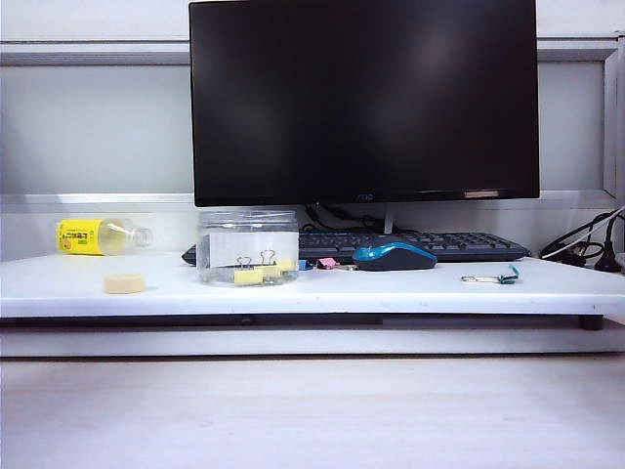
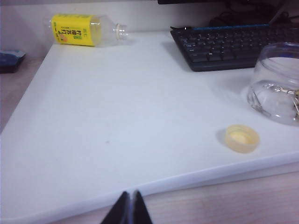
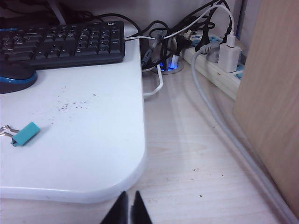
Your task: Take the clips out of the round transparent plastic box and place them on the table.
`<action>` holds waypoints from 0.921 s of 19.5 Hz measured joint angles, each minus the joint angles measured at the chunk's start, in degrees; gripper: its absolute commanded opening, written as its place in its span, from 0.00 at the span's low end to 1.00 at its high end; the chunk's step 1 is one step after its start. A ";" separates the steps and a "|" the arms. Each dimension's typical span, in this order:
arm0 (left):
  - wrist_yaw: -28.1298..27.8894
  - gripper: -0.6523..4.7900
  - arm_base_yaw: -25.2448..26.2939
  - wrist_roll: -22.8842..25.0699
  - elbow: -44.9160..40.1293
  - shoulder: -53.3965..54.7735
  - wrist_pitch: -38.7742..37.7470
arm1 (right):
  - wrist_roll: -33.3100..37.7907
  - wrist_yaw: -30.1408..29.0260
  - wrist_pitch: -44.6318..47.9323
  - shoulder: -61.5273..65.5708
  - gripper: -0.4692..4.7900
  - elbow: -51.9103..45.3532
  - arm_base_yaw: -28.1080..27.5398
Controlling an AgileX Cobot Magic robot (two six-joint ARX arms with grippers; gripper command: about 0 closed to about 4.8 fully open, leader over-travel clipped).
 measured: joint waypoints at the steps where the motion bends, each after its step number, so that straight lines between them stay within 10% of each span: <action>1: 0.02 0.16 0.00 0.00 0.00 0.00 0.00 | 0.00 0.00 0.00 0.00 0.13 0.00 0.00; 12: 0.17 0.16 0.00 -1.18 0.00 0.00 0.00 | 5.57 -7.17 -0.55 0.04 0.13 0.04 0.02; 18: 9.46 0.16 0.00 -22.45 -0.02 0.00 2.19 | 17.51 -24.83 4.85 0.04 0.13 0.02 0.02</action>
